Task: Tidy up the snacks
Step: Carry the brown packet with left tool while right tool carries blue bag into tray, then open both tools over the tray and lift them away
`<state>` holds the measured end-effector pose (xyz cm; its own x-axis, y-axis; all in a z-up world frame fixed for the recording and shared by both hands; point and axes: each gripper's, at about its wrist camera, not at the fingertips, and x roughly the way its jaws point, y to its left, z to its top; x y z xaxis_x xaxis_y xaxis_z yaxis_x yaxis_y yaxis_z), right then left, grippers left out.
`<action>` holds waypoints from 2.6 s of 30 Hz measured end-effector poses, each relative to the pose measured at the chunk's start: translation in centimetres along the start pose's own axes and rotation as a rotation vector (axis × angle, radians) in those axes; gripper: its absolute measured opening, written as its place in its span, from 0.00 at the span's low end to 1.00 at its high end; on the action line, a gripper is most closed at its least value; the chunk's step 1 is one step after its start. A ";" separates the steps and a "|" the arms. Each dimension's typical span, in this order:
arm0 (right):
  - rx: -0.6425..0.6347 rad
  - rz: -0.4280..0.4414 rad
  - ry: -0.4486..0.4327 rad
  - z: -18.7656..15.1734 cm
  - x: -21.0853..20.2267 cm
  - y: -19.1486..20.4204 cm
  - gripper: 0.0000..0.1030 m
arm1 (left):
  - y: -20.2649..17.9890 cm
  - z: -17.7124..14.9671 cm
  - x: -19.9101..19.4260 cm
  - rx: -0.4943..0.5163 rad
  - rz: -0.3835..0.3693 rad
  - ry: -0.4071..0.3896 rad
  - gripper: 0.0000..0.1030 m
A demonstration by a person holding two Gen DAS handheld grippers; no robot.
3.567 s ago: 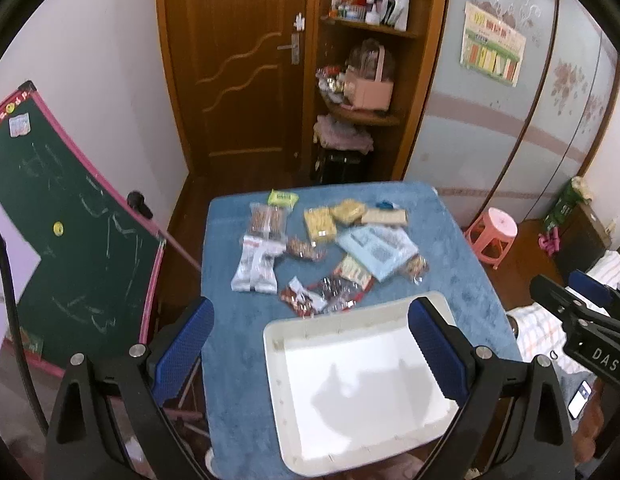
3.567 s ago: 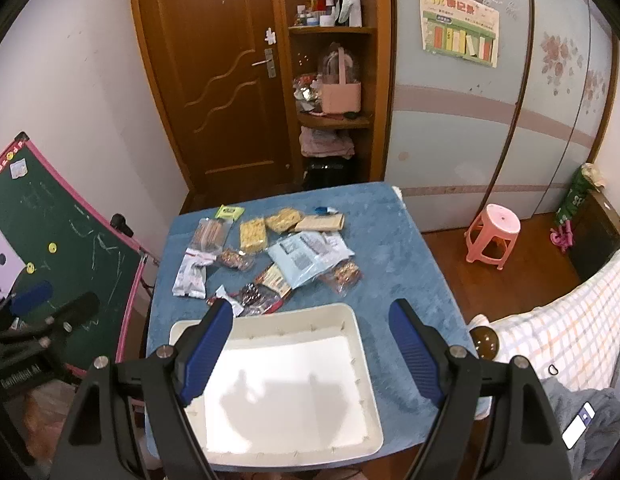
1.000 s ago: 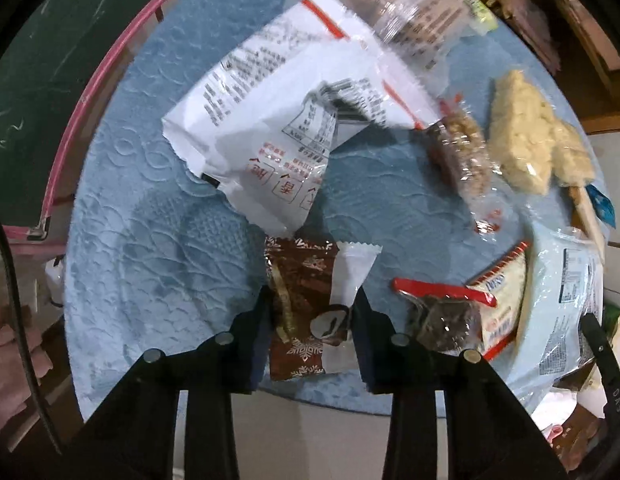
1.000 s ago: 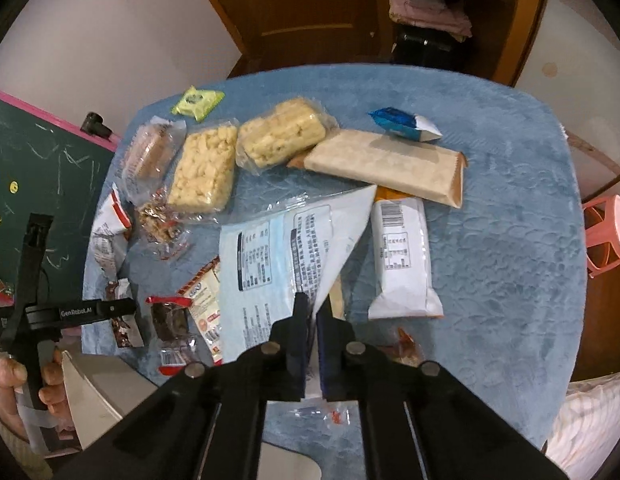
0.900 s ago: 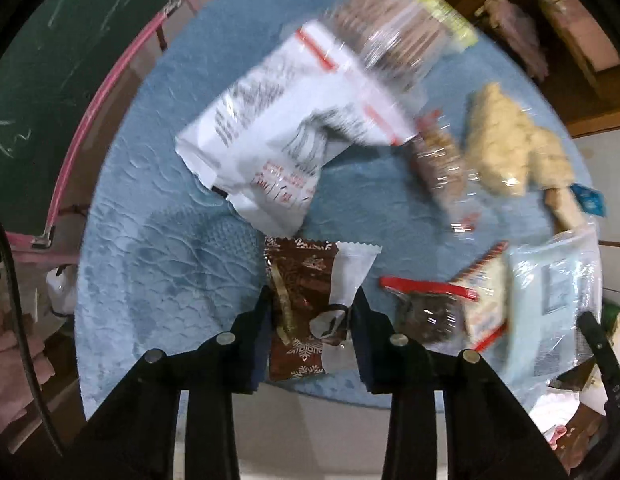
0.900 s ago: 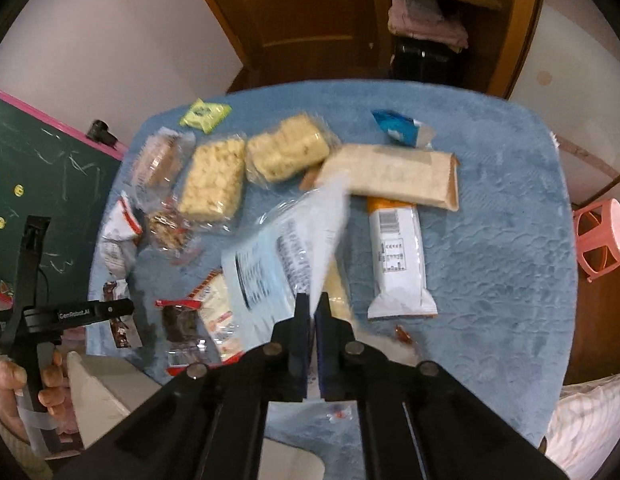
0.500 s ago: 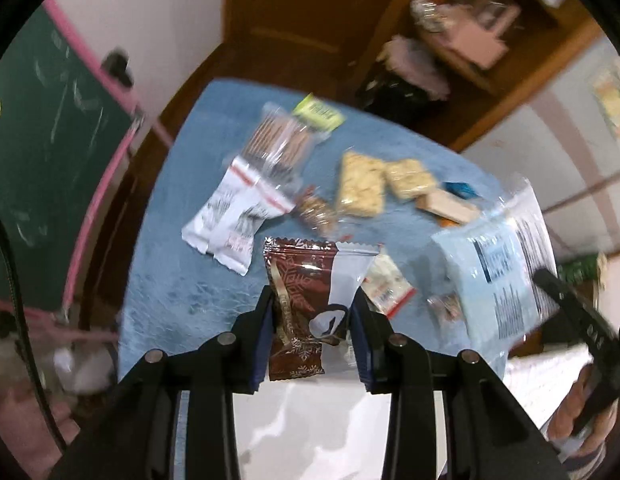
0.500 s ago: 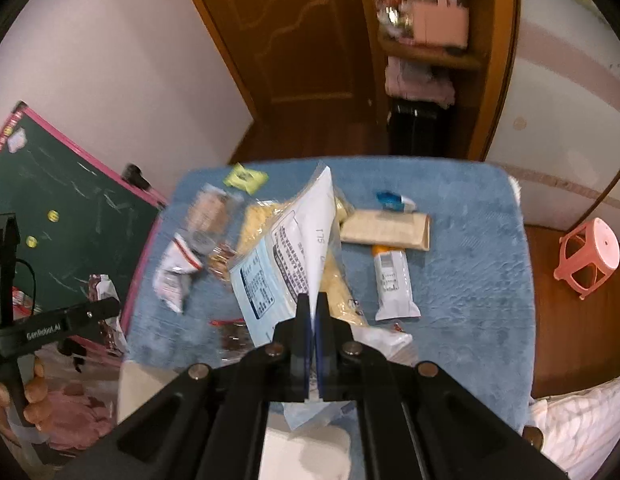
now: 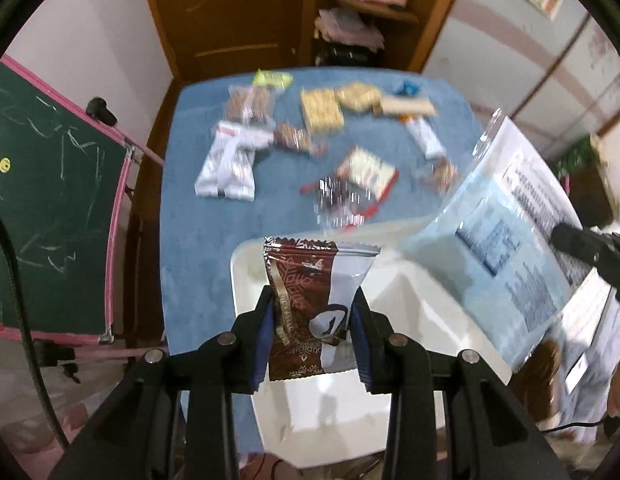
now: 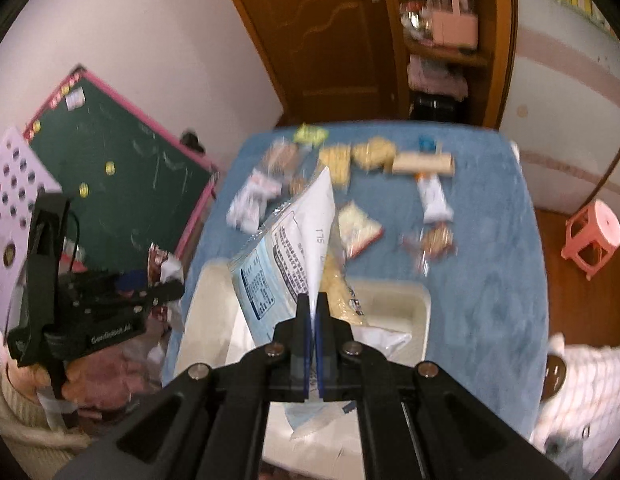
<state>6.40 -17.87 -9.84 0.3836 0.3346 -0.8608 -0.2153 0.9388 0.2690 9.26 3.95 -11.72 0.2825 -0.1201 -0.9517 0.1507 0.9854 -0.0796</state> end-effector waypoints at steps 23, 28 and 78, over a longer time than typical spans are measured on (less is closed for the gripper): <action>0.037 -0.106 0.031 -5.0 1.6 2.7 0.49 | -0.5 -2.4 -0.5 0.030 -0.042 0.001 0.83; 0.044 -0.098 0.025 -4.7 1.1 2.9 0.49 | -0.5 -2.4 -2.0 0.036 -0.029 -0.045 0.83; 0.056 -0.247 -0.245 9.6 -4.1 -4.7 0.62 | 5.5 13.0 -7.3 -0.048 0.158 -0.326 0.93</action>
<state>14.46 -22.89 -3.39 0.6232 0.1002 -0.7756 -0.0424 0.9946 0.0944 20.32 8.64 -1.41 0.5869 0.0095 -0.8096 0.0382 0.9985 0.0394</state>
